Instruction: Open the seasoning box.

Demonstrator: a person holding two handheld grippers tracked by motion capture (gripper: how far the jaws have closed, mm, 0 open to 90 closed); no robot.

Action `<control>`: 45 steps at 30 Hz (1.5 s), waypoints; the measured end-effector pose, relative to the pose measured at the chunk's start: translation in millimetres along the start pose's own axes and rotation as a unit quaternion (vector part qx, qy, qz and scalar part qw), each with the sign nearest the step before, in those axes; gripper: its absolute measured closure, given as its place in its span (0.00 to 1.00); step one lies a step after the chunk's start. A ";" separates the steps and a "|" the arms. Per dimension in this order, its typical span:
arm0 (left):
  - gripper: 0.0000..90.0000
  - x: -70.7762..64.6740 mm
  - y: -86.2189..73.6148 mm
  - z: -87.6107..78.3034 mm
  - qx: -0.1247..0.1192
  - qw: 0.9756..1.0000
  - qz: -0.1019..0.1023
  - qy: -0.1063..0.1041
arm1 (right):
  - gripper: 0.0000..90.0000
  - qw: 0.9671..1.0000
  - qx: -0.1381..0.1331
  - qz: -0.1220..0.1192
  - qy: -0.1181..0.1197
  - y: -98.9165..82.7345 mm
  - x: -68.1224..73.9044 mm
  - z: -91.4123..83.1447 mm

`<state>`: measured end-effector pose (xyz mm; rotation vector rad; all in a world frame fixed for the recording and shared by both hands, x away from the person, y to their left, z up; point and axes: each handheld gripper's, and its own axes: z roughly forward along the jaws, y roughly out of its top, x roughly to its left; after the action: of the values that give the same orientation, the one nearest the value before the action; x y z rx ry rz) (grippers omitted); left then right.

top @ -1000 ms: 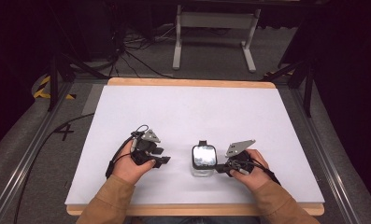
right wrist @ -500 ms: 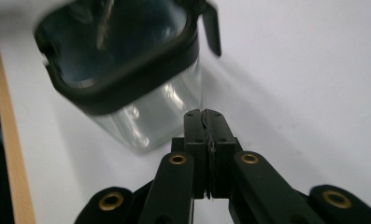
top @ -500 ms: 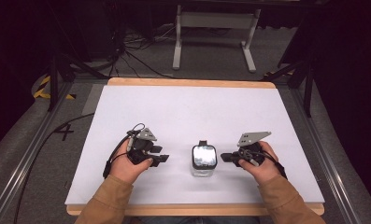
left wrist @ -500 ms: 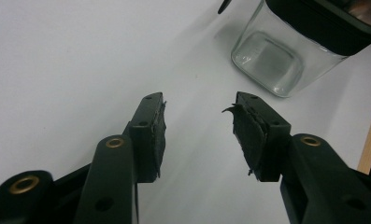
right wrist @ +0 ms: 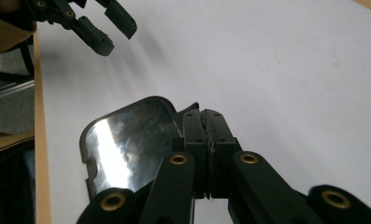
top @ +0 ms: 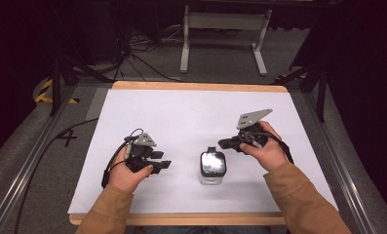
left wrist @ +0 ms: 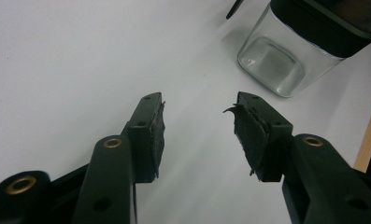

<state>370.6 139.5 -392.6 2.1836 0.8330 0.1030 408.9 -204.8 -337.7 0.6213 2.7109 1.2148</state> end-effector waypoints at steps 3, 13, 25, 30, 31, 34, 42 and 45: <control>0.59 -0.7 -1.5 -0.6 -0.001 1.000 -0.001 -0.001 | 0.99 1.000 0.008 -0.004 0.005 7.2 -1.9 8.5; 0.59 -1.7 -0.1 1.3 0.001 1.000 0.001 -0.005 | 1.00 1.000 0.024 0.002 0.018 14.2 -6.2 27.1; 0.59 -2.7 0.5 2.1 0.001 1.000 0.003 -0.006 | 0.98 0.999 0.028 0.010 0.020 10.7 -9.7 29.9; 0.59 -2.5 0.8 2.3 0.003 1.000 0.008 -0.006 | 0.99 0.999 0.025 0.013 0.024 9.7 -10.8 30.0; 0.59 -2.5 0.8 2.3 0.003 1.000 0.008 -0.006 | 0.99 0.999 0.025 0.013 0.024 9.7 -10.8 30.0; 0.59 -3.6 0.8 3.0 0.002 1.000 0.005 -0.006 | 0.99 0.999 0.026 0.016 0.023 9.6 -10.6 30.2; 0.59 -5.4 1.6 4.9 0.004 1.000 0.009 -0.010 | 1.00 0.999 0.031 0.021 0.020 10.8 -10.1 30.6; 0.59 -6.2 2.2 4.9 0.007 1.000 0.011 -0.010 | 1.00 0.999 0.031 0.024 0.018 10.7 -10.5 30.8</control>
<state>368.6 131.6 -393.3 2.2037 0.8020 0.0859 429.9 -181.4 -351.4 0.6833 2.7890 1.1684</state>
